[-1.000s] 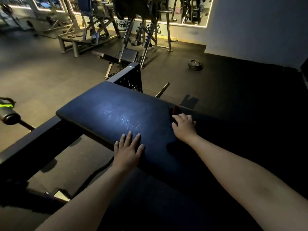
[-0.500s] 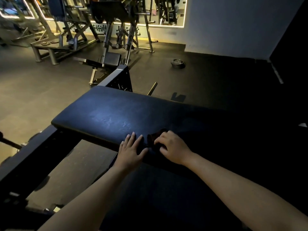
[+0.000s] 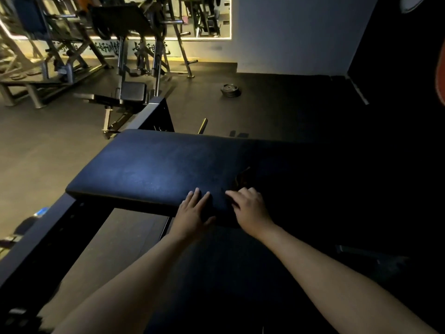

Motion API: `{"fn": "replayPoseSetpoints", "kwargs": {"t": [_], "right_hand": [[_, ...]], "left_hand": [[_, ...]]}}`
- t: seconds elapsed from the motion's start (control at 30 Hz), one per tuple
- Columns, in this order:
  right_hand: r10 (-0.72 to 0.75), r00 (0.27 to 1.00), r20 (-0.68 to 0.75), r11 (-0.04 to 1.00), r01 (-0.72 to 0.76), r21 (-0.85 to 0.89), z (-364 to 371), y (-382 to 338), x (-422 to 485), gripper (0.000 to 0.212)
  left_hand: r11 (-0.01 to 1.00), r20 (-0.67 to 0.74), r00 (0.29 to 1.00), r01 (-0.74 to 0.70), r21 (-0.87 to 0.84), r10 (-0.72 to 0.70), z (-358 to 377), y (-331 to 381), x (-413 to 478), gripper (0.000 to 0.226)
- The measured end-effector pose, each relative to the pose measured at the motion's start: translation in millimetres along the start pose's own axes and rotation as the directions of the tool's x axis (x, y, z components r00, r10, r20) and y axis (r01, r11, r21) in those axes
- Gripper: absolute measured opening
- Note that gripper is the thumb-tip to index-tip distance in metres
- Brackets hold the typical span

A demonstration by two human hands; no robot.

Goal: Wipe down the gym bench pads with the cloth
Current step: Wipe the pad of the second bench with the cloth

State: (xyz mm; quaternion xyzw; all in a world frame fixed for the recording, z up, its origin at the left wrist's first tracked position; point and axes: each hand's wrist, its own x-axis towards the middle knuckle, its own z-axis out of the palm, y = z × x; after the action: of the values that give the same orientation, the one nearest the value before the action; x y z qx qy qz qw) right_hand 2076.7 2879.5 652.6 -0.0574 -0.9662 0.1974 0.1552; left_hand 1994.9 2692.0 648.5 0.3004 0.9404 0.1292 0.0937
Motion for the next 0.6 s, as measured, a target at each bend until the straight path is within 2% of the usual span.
{"fn": "replayPoseSetpoints", "kwargs": {"t": [0.07,0.13,0.23,0.3,0.43,0.6], "right_hand": [[-0.045,0.999,-0.011,0.998,0.045,-0.039,9,-25,-15,0.038],[-0.053,0.997,0.051,0.997,0.056,-0.06,14,-49,-17,0.047],[0.036,0.975,0.221,0.998,-0.022,-0.066,11,-71,-20,0.067],[0.051,0.969,0.243,0.994,-0.026,-0.107,5,-72,-28,0.072],[0.091,0.99,0.109,0.979,-0.069,-0.191,-4,-41,-58,0.076],[0.239,0.958,-0.161,0.937,-0.271,-0.222,-13,8,-102,0.079]], "left_hand": [[1.0,-0.006,1.0,-0.026,0.014,0.026,3,-4,3,0.081],[0.996,-0.006,0.998,-0.064,0.059,0.065,9,-12,7,0.079],[0.993,0.006,0.997,-0.073,0.088,0.073,12,-17,9,0.082],[0.997,-0.03,0.998,-0.06,0.043,0.061,11,-10,4,0.082],[0.999,-0.077,0.997,-0.019,0.034,0.021,10,1,-7,0.078],[0.999,-0.062,0.998,-0.009,0.052,0.012,14,0,-8,0.077]]}}
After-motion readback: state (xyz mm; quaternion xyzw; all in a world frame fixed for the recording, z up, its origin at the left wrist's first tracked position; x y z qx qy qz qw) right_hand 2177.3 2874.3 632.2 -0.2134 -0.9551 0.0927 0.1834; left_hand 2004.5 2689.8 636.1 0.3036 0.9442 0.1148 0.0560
